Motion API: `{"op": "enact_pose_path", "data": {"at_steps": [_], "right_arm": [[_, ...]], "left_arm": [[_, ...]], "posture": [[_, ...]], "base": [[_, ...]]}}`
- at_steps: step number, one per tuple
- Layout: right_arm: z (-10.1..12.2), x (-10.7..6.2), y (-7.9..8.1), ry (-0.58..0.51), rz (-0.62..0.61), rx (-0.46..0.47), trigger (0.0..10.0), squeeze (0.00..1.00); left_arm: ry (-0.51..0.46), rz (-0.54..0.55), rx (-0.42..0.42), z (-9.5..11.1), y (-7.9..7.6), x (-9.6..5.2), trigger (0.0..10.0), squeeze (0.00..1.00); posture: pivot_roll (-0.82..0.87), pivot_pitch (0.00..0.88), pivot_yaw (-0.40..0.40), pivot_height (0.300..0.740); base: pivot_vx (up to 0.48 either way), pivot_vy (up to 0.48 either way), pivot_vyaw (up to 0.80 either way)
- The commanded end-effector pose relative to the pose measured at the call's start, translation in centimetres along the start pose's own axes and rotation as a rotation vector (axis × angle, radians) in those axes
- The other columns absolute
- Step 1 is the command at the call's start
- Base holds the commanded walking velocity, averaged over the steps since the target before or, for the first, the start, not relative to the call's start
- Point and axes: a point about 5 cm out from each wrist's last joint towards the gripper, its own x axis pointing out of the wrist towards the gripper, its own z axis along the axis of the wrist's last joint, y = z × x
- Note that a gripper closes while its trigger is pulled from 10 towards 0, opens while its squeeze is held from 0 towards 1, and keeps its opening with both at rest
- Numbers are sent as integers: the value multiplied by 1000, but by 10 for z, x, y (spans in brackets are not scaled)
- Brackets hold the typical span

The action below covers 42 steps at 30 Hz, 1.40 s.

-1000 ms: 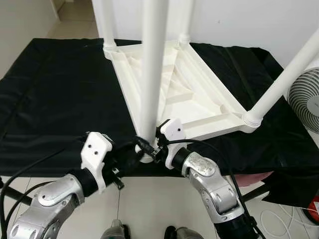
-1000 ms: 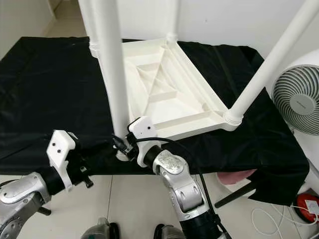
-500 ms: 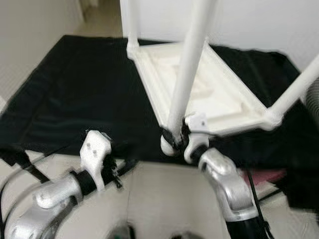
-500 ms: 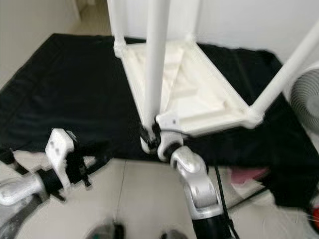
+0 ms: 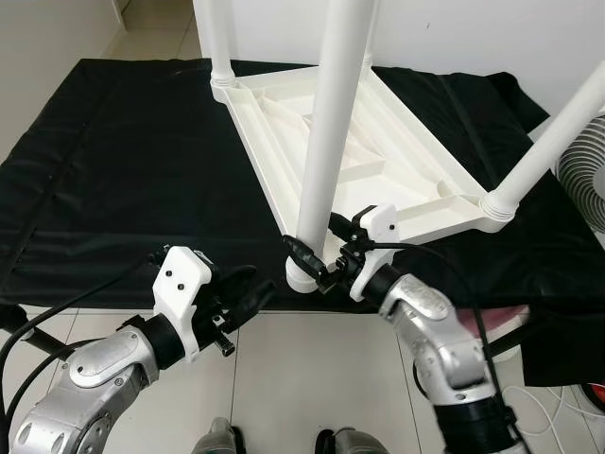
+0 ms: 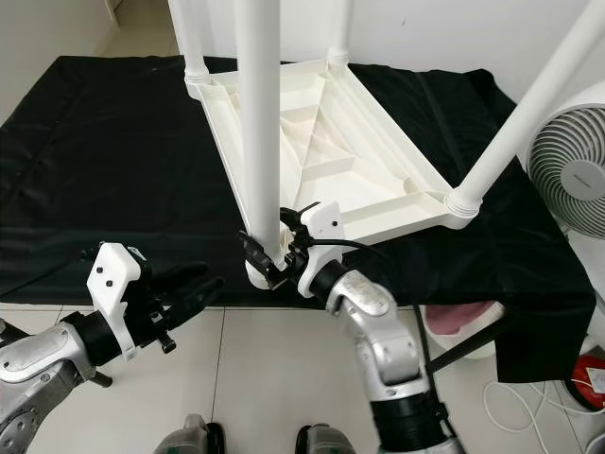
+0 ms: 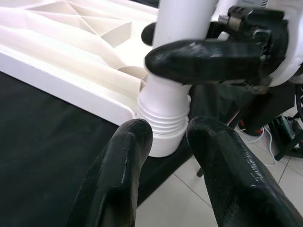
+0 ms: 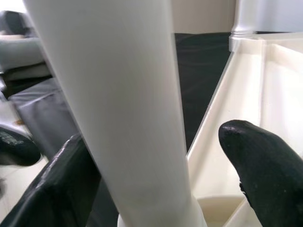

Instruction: Building children table

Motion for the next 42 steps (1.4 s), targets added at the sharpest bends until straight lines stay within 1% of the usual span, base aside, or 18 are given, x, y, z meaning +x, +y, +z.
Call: {"op": "enact_pose_path", "data": {"at_steps": [1, 3, 5, 7, 13, 19, 20, 21, 22, 25, 26, 27, 28, 32, 37, 39, 41, 42], "right_arm": [[-1, -2, -3, -8, 17, 9, 10000, 0], [-4, -6, -17, 43, 124, -70, 10000, 0], [-4, -6, -17, 43, 124, -70, 10000, 0], [-8, -3, -21, 78, 203, -108, 10000, 0], [-18, 11, -18, 113, 328, -125, 10000, 0], [-22, 17, -17, 112, 376, -138, 10000, 0], [-24, 22, -17, 102, 401, -150, 6353, 0], [-24, 22, -17, 102, 401, -150, 6353, 0], [-24, 23, -17, 96, 412, -148, 3216, 0], [-25, 24, -17, 93, 419, -147, 3216, 0], [-25, 25, -17, 88, 429, -147, 980, 0], [-25, 25, -17, 88, 429, -147, 980, 0], [-26, 25, -19, 91, 430, -149, 0, 0], [-28, 25, -22, 95, 434, -162, 0, 0], [-22, 23, -21, 51, 341, -130, 0, 0], [-20, 23, -17, 20, 266, -37, 0, 0], [-20, 23, -17, 20, 266, -37, 0, 0], [-22, 23, -13, 33, 195, -16, 0, 0]], "left_arm": [[3, -17, -4, 1, -3, 0, 10000, 0], [-3, -43, -7, 1, -9, 4, 10000, 0], [-3, -43, -7, 1, -9, 4, 10000, 0], [-4, -62, -10, 1, -12, 7, 10000, 0], [-4, -74, -14, 1, -14, 10, 10000, 0], [-5, -75, -16, 1, -14, 10, 10000, 0], [-5, -74, -19, 1, -15, 10, 10000, 0], [-5, -74, -19, 1, -15, 10, 10000, 0], [-4, -74, -20, 1, -15, 10, 10000, 0], [-4, -73, -20, 1, -15, 10, 10000, 0], [-3, -73, -19, 1, -16, 11, 10000, 0], [-3, -73, -19, 1, -16, 11, 10000, 0], [-3, -75, -21, 0, -16, 12, 10000, 0], [-4, -78, -25, 0, -18, 13, 10000, 0], [-3, -77, -27, -1, -18, 14, 10000, 0], [-5, -70, -28, -1, -18, 15, 10000, 0], [-5, -70, -28, -1, -18, 15, 10000, 0], [-8, -65, -32, -1, -18, 15, 10000, 0]], "posture": [[-17, 135, -10, 740], [-23, 149, -1, 740], [-23, 149, -1, 740], [-23, 150, 2, 740], [-18, 147, 6, 740], [-9, 145, 6, 740], [-4, 143, 5, 740], [-4, 143, 5, 740], [-4, 143, 5, 740], [-4, 143, 5, 740], [-4, 143, 5, 740], [-4, 143, 5, 740], [-4, 143, 5, 740], [-1, 140, 5, 740], [-5, 139, -2, 740], [-4, 141, -8, 740], [-4, 141, -8, 740], [-5, 144, -15, 740]], "base": [[0, 0, 0], [0, 0, 0], [0, 0, 0], [0, 0, 0], [0, 0, 0], [0, 0, 0], [0, 0, 0], [0, 0, 0], [0, 0, 0], [0, 0, 0], [0, 0, 0], [0, 0, 0], [0, 0, 0], [0, 0, 0], [0, 0, 0], [0, 0, 0], [0, 0, 0], [0, 0, 0]]}}
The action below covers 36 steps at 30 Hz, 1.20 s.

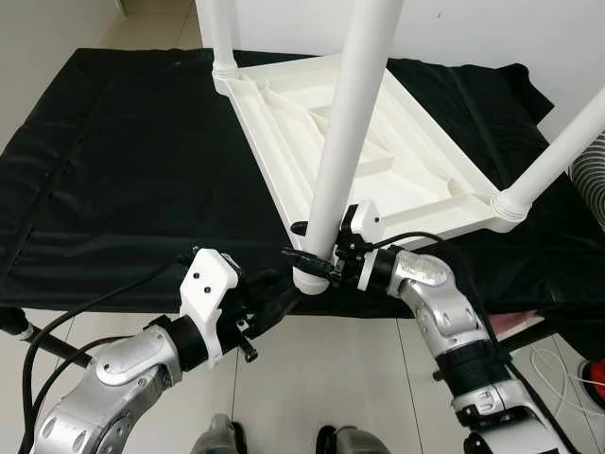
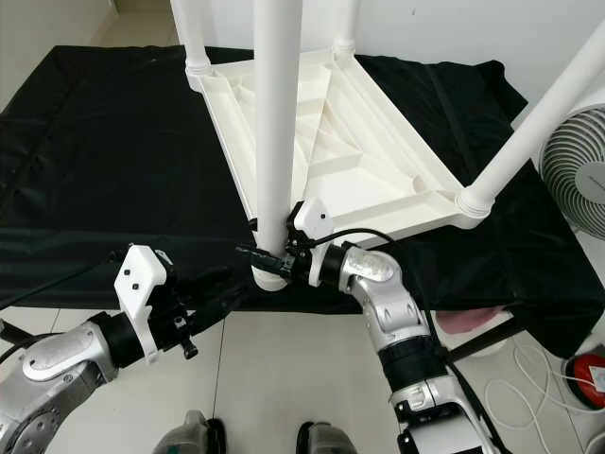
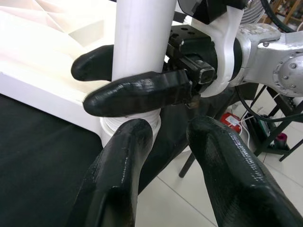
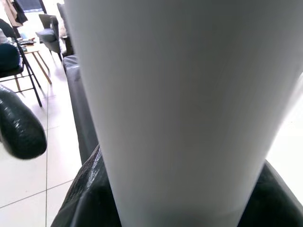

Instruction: Building children table

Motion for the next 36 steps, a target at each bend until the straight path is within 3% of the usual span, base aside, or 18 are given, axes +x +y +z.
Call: {"op": "enact_pose_path", "data": {"at_steps": [1, 2, 4, 5, 6, 7, 8, 11, 21, 22, 23, 30, 31, 33, 34, 35, 36], "right_arm": [[-3, -1, 2, -18, -61, 75, 0, 0], [-2, 1, 10, -19, -215, 90, 0, 0], [-2, 1, 10, -19, -215, 90, 0, 0], [-3, 1, 13, 6, -311, 80, 0, 0], [-3, 1, 13, 6, -311, 80, 0, 0], [-6, 1, 15, 36, -409, 80, 0, 0], [-6, 1, 15, 36, -409, 80, 0, 0], [-14, -2, 21, 112, -595, 70, 0, 0], [-14, -11, 17, 142, -692, 66, 0, 0], [-13, -13, 17, 143, -702, 66, 6000, 0], [-12, -12, 17, 131, -687, 72, 10000, 0], [-9, -11, 22, 127, -686, 82, 10000, 0], [-7, -9, 23, 103, -649, 88, 10000, 1000], [-7, -9, 23, 103, -649, 88, 10000, 1000], [-1, -12, 16, 69, -527, 81, 10000, 1000], [-1, -12, 16, 69, -527, 81, 10000, 1000], [4, -16, 8, 60, -401, 49, 10000, 961]], "left_arm": [[10, 18, -7, -2, -1, 0, 10000, 0], [12, 31, -4, -3, -1, 1, 10000, 0], [12, 31, -4, -3, -1, 1, 10000, 0], [14, 45, 3, -4, 1, 1, 10000, 0], [14, 45, 3, -4, 1, 1, 10000, 0], [16, 55, 11, -4, 3, 1, 10000, 0], [16, 55, 11, -4, 3, 1, 10000, 0], [20, 81, 27, -4, 8, 0, 10000, 0], [23, 82, 34, -5, 9, 0, 10000, 0], [24, 82, 35, -5, 9, 0, 10000, 0], [24, 81, 37, -5, 10, 0, 10000, 0], [24, 80, 41, -5, 11, 1, 10000, 0], [22, 81, 42, -5, 11, 1, 10000, 0], [22, 81, 42, -5, 11, 1, 10000, 0], [21, 85, 43, -6, 12, 1, 10000, 0], [21, 85, 43, -6, 12, 1, 10000, 0], [20, 89, 44, -6, 13, 1, 10000, 0]], "posture": [[-5, 144, -15, 740], [-2, 141, -23, 740], [-2, 141, -23, 740], [-1, 137, -29, 740], [-1, 137, -29, 740], [-1, 137, -29, 740], [-1, 137, -29, 740], [-1, 130, -34, 740], [-6, 124, -36, 740], [-6, 124, -36, 740], [-10, 114, -31, 740], [-10, 114, -31, 740], [-12, 108, -31, 740], [-12, 108, -31, 740], [-15, 106, -27, 740], [-15, 106, -27, 740], [-17, 106, -27, 740]], "base": [[0, 0, 0], [0, 0, 0], [0, 0, 0], [0, 0, 0], [0, 0, 0], [0, 0, 0], [0, 0, 0], [0, 0, 0], [0, 0, 0], [0, 0, 0], [0, 0, 0], [0, 0, 0], [0, 0, 0], [0, 0, 0], [0, 0, 0], [0, 0, 0], [0, 0, 0]]}}
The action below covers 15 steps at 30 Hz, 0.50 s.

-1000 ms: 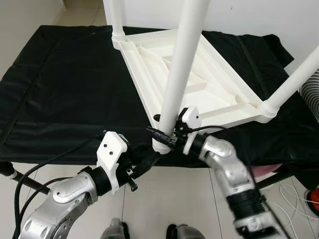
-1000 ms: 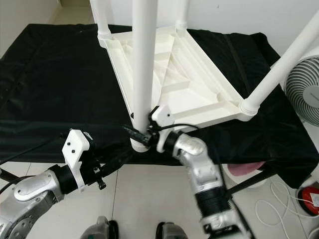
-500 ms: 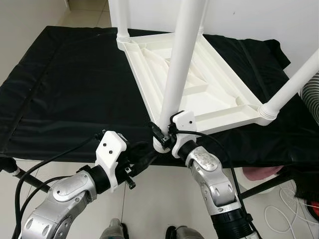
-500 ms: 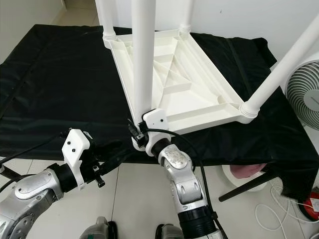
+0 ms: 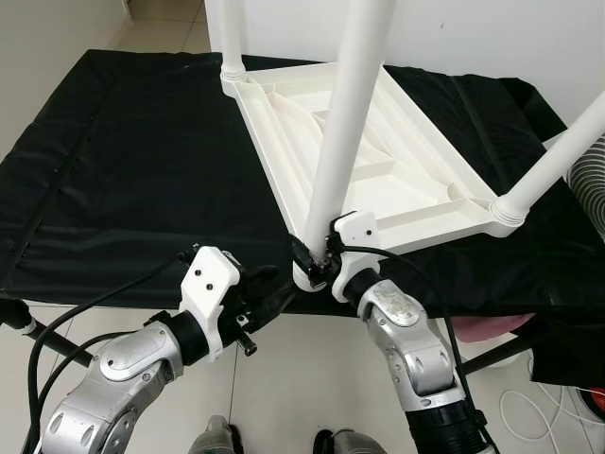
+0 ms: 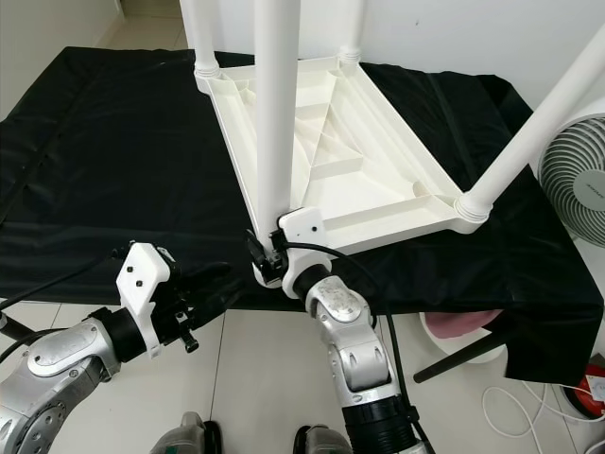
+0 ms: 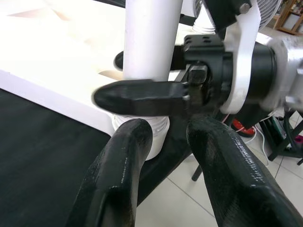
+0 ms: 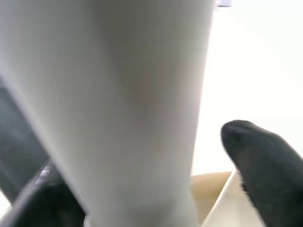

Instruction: Building children table

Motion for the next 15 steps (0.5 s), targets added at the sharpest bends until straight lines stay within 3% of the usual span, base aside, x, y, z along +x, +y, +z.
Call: {"op": "enact_pose_path", "data": {"at_steps": [1, 2, 3, 4, 7, 13, 15], "right_arm": [[3, -2, -7, -24, 62, 7, 10000, 961], [3, -2, -7, -24, 62, 7, 10000, 961], [7, -3, -16, -28, 148, -24, 10000, 0], [9, -4, -22, -19, 229, -50, 10000, 0], [6, -2, -25, 2, 311, -84, 10000, 0], [3, 2, -22, 2, 418, -106, 10000, 0], [2, 9, -18, 3, 505, -111, 10000, 0]], "left_arm": [[11, 49, 2, -3, 4, -1, 10000, 0], [11, 49, 2, -3, 4, -1, 10000, 0], [10, 52, 3, -3, 5, 0, 10000, 0], [7, 55, 5, -2, 6, 0, 10000, 0], [3, 60, 7, -1, 8, 0, 10000, 0], [1, 60, 12, -1, 9, 1, 10000, 0], [-3, 59, 16, 1, 10, 1, 10000, 0]], "posture": [[-17, 106, -27, 740], [-17, 106, -27, 740], [-15, 104, -29, 740], [-13, 104, -30, 740], [-13, 101, -26, 740], [-12, 99, -18, 740], [-12, 102, -11, 740]], "base": [[0, 0, 0], [0, 0, 0], [0, 0, 0], [0, 0, 0], [0, 0, 0], [0, 0, 0], [0, 0, 0]]}}
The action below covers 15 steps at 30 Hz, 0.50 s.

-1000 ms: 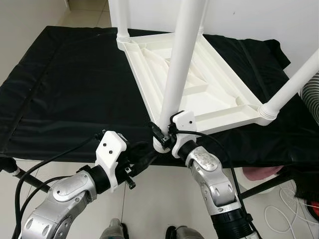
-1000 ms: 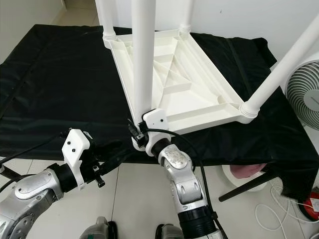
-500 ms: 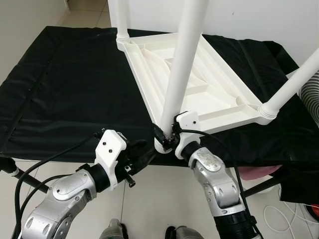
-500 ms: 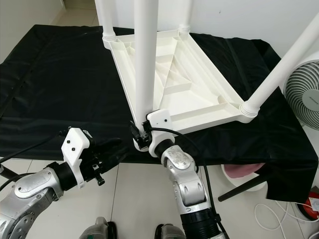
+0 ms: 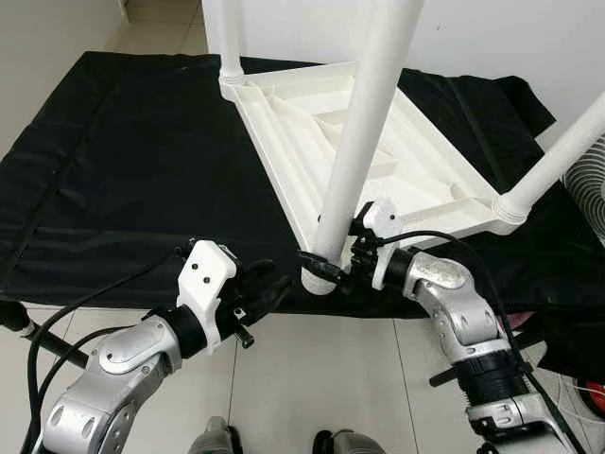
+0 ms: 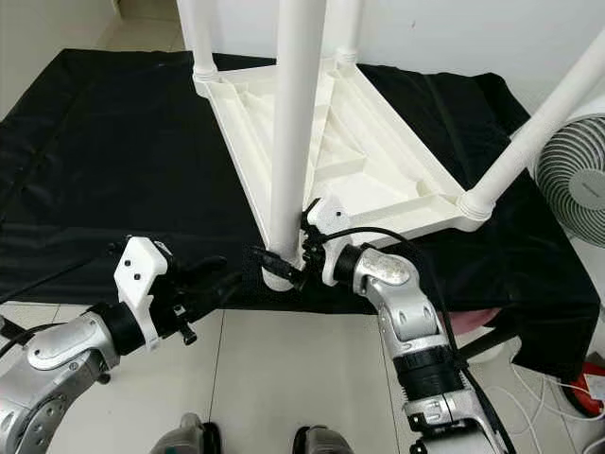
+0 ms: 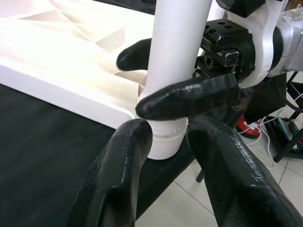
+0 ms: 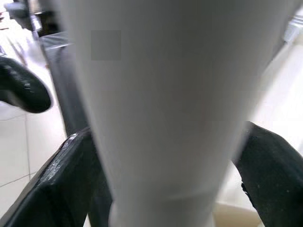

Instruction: Building children table

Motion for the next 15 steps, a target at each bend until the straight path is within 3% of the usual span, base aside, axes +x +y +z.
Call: {"op": "enact_pose_path", "data": {"at_steps": [1, 5, 6, 12, 14, 15], "right_arm": [[-1, 4, 1, -1, 52, -3, 10000, 0], [-2, 11, 0, -1, 105, -9, 10000, 0], [-3, 19, -3, 0, 129, -28, 10000, 0], [-7, 27, -8, 16, 122, -65, 10000, 0], [-12, 28, -10, 36, 118, -47, 0, 0], [-12, 28, -10, 36, 118, -47, 0, 0]], "left_arm": [[1, 41, 6, -1, 4, 0, 10000, 0], [-2, 41, 8, 0, 5, 0, 10000, 0], [-5, 43, 8, 1, 5, 1, 10000, 0], [-7, 43, 6, 1, 5, 1, 10000, 0], [-7, 44, 7, 2, 4, 1, 10000, 0], [-7, 44, 7, 2, 4, 1, 10000, 0]], "posture": [[-12, 102, -11, 740], [-11, 103, -9, 740], [-5, 106, -7, 740], [1, 108, -5, 740], [6, 108, -6, 740], [6, 108, -6, 740]], "base": [[0, 0, 0], [0, 0, 0], [0, 0, 0], [0, 0, 0], [0, 0, 0], [0, 0, 0]]}}
